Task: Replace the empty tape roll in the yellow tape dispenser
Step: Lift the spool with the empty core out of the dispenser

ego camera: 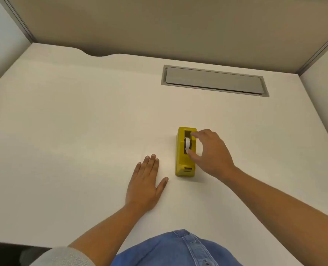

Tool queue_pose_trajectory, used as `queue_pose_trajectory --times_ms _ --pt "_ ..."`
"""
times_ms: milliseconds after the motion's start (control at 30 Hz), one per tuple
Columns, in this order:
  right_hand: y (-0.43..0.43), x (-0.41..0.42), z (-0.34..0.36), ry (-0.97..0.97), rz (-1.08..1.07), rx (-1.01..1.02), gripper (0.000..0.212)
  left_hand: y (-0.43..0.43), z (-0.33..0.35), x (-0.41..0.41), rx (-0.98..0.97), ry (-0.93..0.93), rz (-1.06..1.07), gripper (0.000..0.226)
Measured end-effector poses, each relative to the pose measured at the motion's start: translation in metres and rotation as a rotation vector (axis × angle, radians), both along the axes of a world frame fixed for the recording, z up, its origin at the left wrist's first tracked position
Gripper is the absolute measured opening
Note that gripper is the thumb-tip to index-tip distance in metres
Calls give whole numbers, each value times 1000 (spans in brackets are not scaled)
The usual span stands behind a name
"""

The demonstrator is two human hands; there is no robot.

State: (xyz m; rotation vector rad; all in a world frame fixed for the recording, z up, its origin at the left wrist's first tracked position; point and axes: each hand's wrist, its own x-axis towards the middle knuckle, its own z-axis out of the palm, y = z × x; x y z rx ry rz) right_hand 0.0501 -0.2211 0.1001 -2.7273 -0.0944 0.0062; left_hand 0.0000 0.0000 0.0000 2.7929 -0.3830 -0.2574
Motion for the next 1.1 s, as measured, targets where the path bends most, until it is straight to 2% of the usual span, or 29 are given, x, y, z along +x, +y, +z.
queue_pose_trajectory --times_ms 167,333,933,1100 --pt "3 18 6 133 27 -92 64 1 -2 0 15 -41 -8 71" --pt "4 26 5 173 28 -183 63 1 -3 0 12 -48 -5 72" --pt "9 35 -1 206 34 -213 49 -1 -3 1 12 -61 -7 72" --pt "7 39 2 195 22 -188 48 -12 7 6 -66 -35 22 81"
